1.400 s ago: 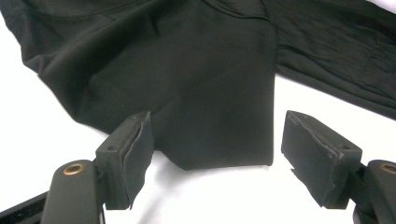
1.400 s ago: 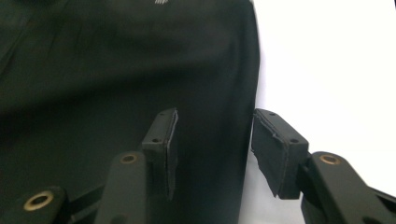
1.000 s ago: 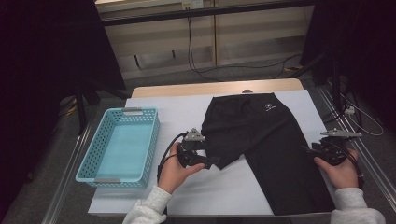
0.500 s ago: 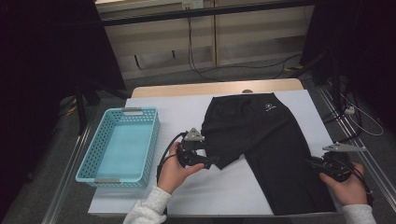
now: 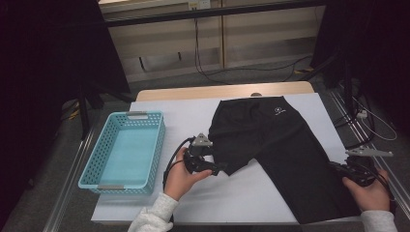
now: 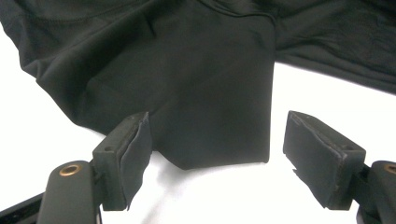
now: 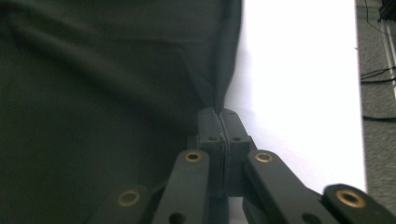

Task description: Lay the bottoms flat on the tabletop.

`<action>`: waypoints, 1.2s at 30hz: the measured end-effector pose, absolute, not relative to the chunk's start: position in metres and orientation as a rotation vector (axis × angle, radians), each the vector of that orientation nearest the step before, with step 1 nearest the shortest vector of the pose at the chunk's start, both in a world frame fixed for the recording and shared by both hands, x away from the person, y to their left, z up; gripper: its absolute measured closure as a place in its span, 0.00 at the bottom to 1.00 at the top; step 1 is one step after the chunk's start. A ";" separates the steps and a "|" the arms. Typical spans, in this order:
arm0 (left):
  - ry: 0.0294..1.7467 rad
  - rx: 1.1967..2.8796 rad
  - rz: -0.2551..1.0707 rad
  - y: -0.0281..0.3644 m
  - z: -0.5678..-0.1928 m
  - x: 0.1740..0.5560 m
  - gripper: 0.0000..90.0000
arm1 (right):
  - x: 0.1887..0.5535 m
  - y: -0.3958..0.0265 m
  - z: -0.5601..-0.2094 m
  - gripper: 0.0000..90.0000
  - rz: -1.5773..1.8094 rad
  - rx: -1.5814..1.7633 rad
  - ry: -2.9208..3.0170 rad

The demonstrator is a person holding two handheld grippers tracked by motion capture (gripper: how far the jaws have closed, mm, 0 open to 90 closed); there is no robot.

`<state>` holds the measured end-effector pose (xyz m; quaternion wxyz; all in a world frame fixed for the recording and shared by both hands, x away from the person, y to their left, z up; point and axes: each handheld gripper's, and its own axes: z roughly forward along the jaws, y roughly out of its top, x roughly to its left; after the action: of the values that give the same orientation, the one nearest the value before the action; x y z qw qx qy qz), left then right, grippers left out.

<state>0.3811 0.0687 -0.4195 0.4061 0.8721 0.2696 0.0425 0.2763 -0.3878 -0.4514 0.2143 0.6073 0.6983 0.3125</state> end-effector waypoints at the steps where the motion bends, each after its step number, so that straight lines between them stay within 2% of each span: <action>1: 0.677 2.200 0.106 0.068 -0.420 0.381 0.26 | 0.276 -0.389 -0.452 0.98 0.871 1.694 1.926; 9: 0.678 2.202 0.103 0.068 -0.420 0.381 0.26 | 0.274 -0.387 -0.449 0.98 0.825 1.659 1.957; 13: 0.682 2.203 0.105 0.069 -0.421 0.382 0.26 | 0.276 -0.377 -0.446 0.83 0.818 1.591 1.964; 18: 0.686 2.199 0.109 0.070 -0.420 0.383 0.26 | 0.282 -0.356 -0.440 0.57 0.869 1.527 1.973; 25: 0.699 2.194 0.114 0.074 -0.420 0.385 0.26 | 0.289 -0.319 -0.438 0.43 0.995 1.440 2.074; 36: 0.703 2.195 0.123 0.076 -0.420 0.384 0.25 | 0.295 -0.275 -0.436 0.28 1.083 1.328 2.152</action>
<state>0.3844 0.0758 -0.4197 0.4047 0.8697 0.2784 0.0486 0.2947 -0.2749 -0.4357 0.1940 0.4734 0.7675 0.3862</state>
